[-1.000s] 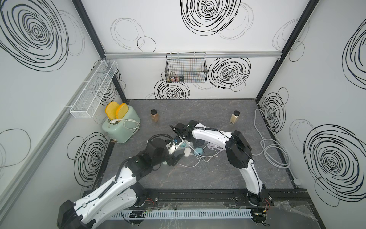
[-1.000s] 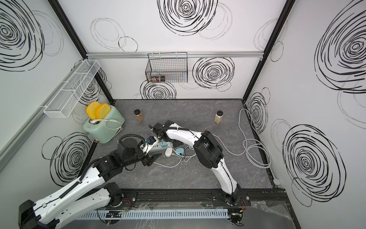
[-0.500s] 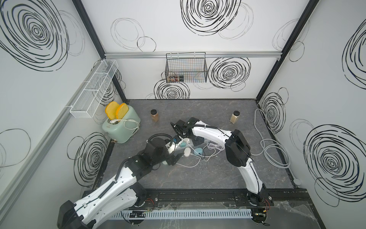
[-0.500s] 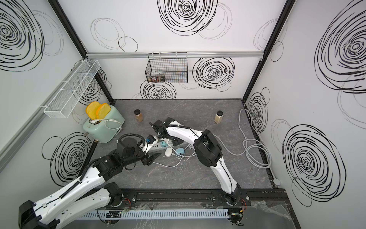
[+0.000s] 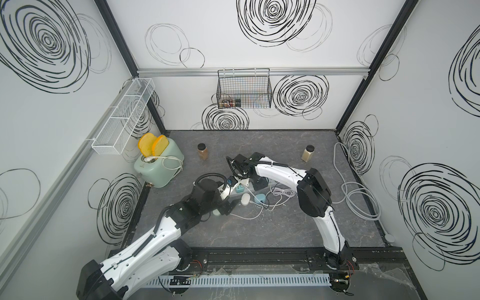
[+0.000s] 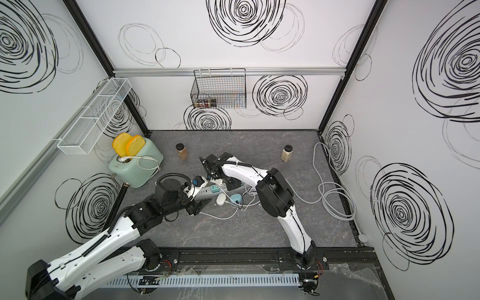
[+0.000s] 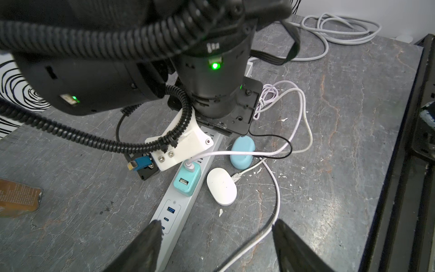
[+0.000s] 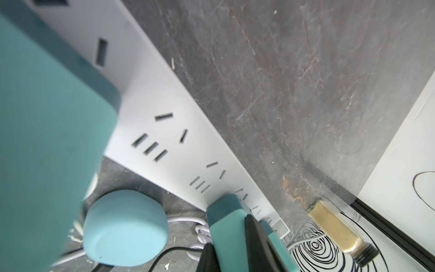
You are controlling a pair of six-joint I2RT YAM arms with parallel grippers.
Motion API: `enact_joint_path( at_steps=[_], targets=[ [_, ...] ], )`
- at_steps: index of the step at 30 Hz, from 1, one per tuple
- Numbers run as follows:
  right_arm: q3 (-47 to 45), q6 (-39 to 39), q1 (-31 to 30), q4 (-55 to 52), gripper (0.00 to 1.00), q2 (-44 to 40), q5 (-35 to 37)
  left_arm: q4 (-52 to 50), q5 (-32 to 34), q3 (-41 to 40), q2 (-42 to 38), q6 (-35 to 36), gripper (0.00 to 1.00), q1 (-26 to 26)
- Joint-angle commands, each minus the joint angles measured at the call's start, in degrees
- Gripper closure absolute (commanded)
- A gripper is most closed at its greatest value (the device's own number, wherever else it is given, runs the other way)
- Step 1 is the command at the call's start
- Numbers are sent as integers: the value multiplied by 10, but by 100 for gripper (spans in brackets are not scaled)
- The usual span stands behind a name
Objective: Charge the bluetooth headset
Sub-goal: Insert the plug into the socket.
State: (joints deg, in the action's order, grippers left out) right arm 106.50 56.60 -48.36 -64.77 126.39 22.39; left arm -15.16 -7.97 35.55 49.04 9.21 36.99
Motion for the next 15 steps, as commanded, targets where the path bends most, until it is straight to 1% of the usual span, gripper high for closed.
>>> enact_joint_path(
  at_steps=[1,5,6,8,9,11,15],
  targets=[
    [-24,3,31,85,90,54,-52,21,-2,13,2,7,23,-6],
    [-15,20,33,109,78,19,-59,20,6,18,9,7,23,-13],
    [-14,24,33,114,71,10,-64,19,9,19,10,7,22,-15],
    [-9,25,36,123,54,-8,-72,19,13,21,14,7,23,-19],
    [-6,23,37,124,49,-17,-76,18,14,23,16,7,23,-21],
    [1,17,41,128,44,-34,-87,19,18,25,16,6,22,-27],
    [-8,4,44,147,38,-85,-95,21,19,31,21,6,23,-44]
  ],
)
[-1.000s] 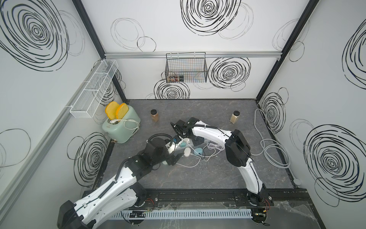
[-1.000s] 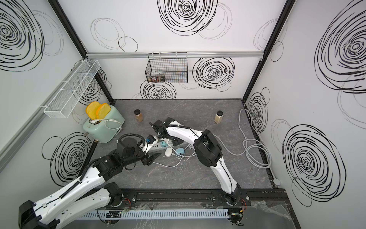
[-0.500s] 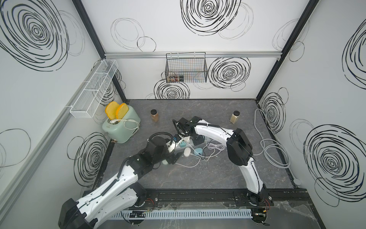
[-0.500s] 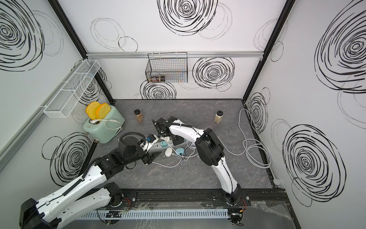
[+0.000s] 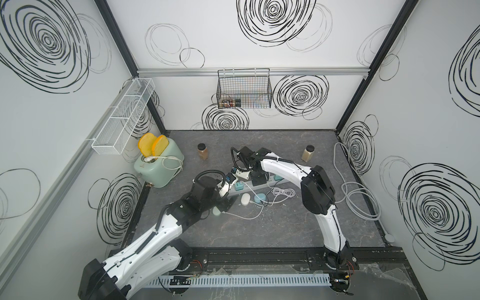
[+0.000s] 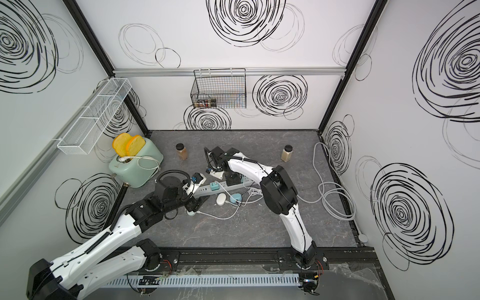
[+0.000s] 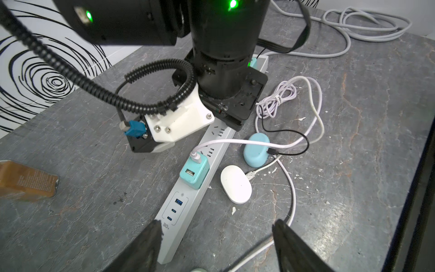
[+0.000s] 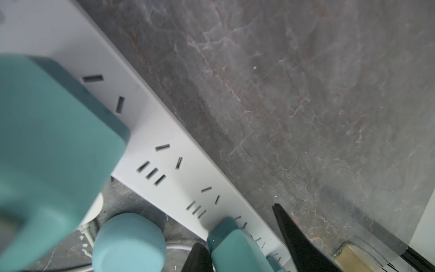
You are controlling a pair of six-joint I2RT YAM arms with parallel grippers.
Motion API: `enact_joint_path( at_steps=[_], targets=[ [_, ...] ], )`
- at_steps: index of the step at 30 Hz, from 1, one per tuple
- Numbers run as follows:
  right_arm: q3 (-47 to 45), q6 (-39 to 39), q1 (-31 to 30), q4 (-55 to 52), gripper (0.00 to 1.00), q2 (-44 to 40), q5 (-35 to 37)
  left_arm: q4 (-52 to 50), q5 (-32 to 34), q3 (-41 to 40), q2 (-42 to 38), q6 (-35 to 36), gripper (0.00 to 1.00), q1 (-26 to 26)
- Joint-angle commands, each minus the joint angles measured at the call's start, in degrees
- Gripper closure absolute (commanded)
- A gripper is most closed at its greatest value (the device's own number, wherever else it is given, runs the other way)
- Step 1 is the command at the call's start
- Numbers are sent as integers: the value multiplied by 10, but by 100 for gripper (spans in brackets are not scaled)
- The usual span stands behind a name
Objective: Charge the bluetooth headset
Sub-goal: Insert the plug into the socket, then reset both arms
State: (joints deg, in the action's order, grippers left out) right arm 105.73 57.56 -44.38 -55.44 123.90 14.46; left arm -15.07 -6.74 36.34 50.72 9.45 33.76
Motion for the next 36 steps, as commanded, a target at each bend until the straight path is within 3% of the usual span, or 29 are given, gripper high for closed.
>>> enact_joint_path(
  at_steps=[1,4,9,14,19,24,29,33,36],
  targets=[
    [-5,-10,6,62,37,-77,-18,20,6,25,6,2,22,-16],
    [-47,-26,10,90,36,-141,-41,19,5,29,6,-2,22,-24],
    [-189,-71,18,197,32,-291,-51,30,22,24,-26,-11,21,-33],
    [-364,-253,66,390,28,-461,-149,77,61,16,-49,-72,18,-70],
    [-582,-475,170,639,26,-606,-230,178,117,-19,-74,-149,16,-109],
    [-665,-580,253,699,26,-646,-198,313,216,-88,-97,-191,19,-113],
    [-717,-631,328,731,27,-669,-193,373,321,-127,-66,-142,19,-112],
    [-757,-639,384,767,27,-681,-180,472,349,-204,-75,-110,19,-118],
    [-776,-645,418,775,26,-684,-155,543,330,-257,-72,-118,18,-156]
  ],
)
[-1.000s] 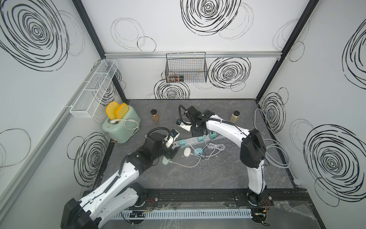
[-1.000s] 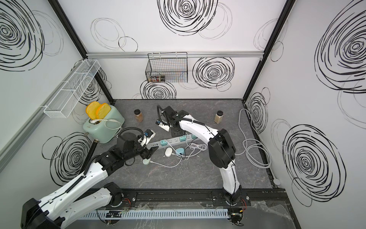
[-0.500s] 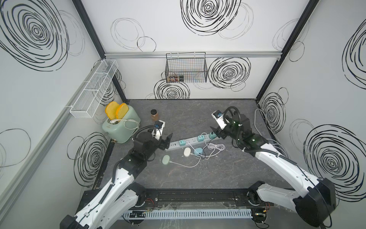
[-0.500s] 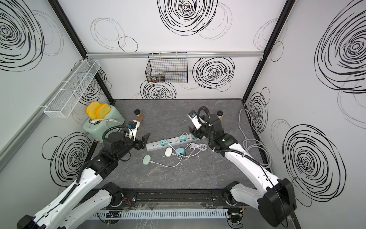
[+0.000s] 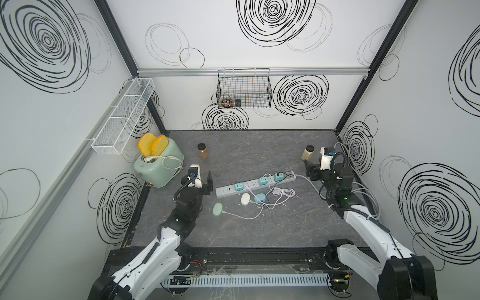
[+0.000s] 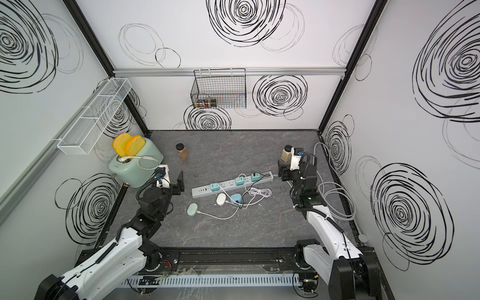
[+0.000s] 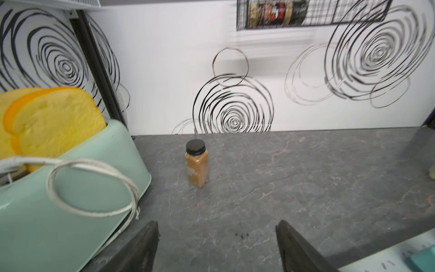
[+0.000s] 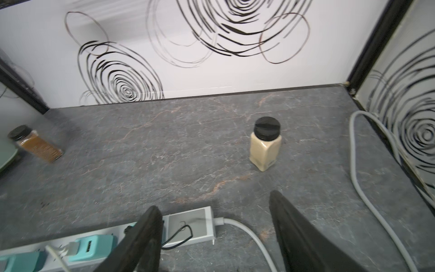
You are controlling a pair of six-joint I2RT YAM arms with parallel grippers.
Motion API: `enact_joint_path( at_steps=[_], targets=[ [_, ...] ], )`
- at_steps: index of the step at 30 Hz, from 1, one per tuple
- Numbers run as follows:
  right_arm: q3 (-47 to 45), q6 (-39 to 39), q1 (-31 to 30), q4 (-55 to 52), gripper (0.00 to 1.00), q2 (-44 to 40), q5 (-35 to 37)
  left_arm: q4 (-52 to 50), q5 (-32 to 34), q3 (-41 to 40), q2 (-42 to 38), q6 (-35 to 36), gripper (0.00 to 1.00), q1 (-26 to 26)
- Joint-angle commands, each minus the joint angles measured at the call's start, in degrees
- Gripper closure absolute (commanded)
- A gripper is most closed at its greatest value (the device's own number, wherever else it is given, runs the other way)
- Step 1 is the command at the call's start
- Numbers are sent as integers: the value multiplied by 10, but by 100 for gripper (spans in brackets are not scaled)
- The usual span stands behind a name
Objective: Charge the bluetooth headset
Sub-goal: Reset both arms
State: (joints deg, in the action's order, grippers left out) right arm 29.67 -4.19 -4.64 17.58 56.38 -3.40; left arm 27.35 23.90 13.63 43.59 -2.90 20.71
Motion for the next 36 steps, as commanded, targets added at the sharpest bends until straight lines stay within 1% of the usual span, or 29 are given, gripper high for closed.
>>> enact_joint_path(
  at_steps=[1,3,6,8,11,12,16,18,21,23,24,25,26,29,30,31,32,36],
  targets=[
    [-25,-31,30,57,25,-9,33,133,10,-39,9,0,18,-46],
    [-52,-38,40,93,25,-10,57,157,-11,-50,37,-6,18,-86],
    [-84,-45,46,138,24,-1,88,213,-18,-61,94,-10,19,-124],
    [-96,-38,47,159,24,16,103,280,-54,-76,144,-20,19,-156],
    [-97,-32,47,173,24,43,110,344,-101,-74,216,-38,19,-190],
    [-98,-32,46,180,25,50,113,334,-113,-62,226,-36,19,-192],
    [-124,-29,47,238,25,85,136,370,-128,-39,278,-31,19,-192],
    [-134,-23,47,265,25,104,146,379,-140,-28,297,-12,19,-188],
    [-143,-15,47,301,25,129,152,463,-151,-36,367,1,19,-184],
    [-151,-11,49,340,25,149,148,491,-151,-25,411,13,19,-175],
    [-148,-16,51,343,25,162,146,481,-137,-25,407,18,18,-167],
    [-144,-20,54,350,25,178,139,455,-137,-19,398,17,18,-166],
    [-143,-23,56,362,25,192,133,471,-140,-22,403,17,18,-168],
    [-150,-36,60,408,25,227,123,466,-140,-20,404,17,15,-168],
    [-152,-35,61,423,24,239,122,465,-140,-20,403,17,12,-168],
    [-149,-30,58,422,24,246,121,464,-140,-20,402,17,2,-168],
    [-142,-31,56,408,24,244,120,466,-140,-21,403,17,4,-168],
    [-138,-21,52,416,23,259,112,469,-128,-22,402,23,4,-159]
  ],
)
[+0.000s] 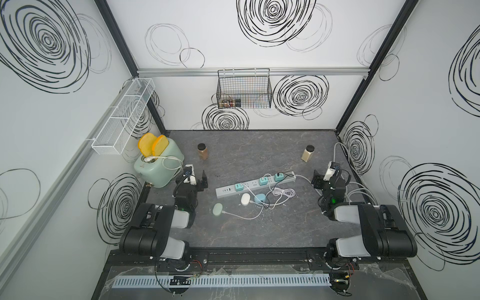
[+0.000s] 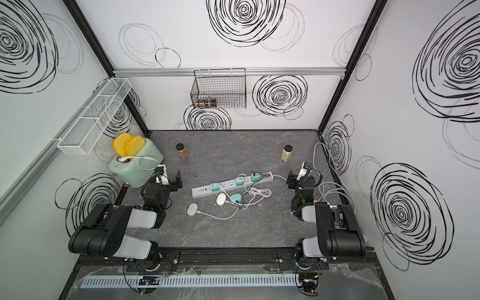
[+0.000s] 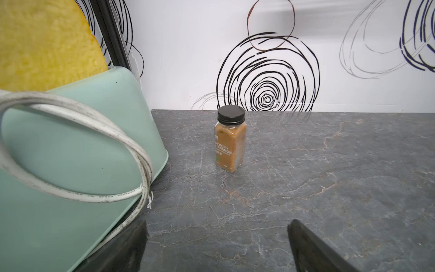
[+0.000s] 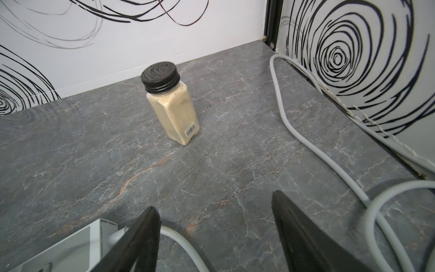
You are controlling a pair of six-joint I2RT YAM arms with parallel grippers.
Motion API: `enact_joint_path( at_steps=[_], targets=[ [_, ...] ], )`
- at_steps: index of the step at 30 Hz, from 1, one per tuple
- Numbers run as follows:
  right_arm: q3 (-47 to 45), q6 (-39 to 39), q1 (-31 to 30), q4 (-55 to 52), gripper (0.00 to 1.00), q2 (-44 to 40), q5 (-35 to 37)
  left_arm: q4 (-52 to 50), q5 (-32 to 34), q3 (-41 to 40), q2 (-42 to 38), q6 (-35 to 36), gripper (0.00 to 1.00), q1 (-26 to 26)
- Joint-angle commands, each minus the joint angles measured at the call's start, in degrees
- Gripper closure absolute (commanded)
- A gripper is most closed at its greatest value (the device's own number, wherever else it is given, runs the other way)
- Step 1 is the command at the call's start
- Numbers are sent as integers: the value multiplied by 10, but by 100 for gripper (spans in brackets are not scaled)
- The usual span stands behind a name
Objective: Charge the bluetooth headset
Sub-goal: Reset both arms
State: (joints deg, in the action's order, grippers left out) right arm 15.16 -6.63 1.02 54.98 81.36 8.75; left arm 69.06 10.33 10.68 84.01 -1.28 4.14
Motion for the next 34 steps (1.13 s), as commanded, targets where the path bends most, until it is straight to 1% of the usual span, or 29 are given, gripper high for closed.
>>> enact_joint_path(
  at_steps=[1,3,5,6,7,9,12,13,14,34],
  targets=[
    [12,8,-7,40,23,16,-14,46,-2,10,-2,5,4,2],
    [3,15,-10,71,23,31,-26,46,-10,10,-2,3,4,-2],
    [-21,20,-13,124,22,39,-12,45,-10,10,-3,5,4,0],
    [-20,21,-14,125,22,40,-11,45,-8,11,-2,6,4,1],
    [-13,14,-14,98,22,35,-9,44,-8,10,-2,5,4,1],
    [-16,19,-15,113,21,38,-9,44,-8,10,-2,6,4,1],
    [-14,18,-16,105,14,37,-7,45,-8,10,-2,6,4,1],
    [-14,17,-16,102,10,36,-7,45,-8,10,-2,6,4,1],
    [-14,17,-16,105,2,37,-7,45,-8,10,-2,6,4,1],
    [-14,17,-16,104,2,36,-6,45,-12,10,-3,6,4,-1]
  ],
)
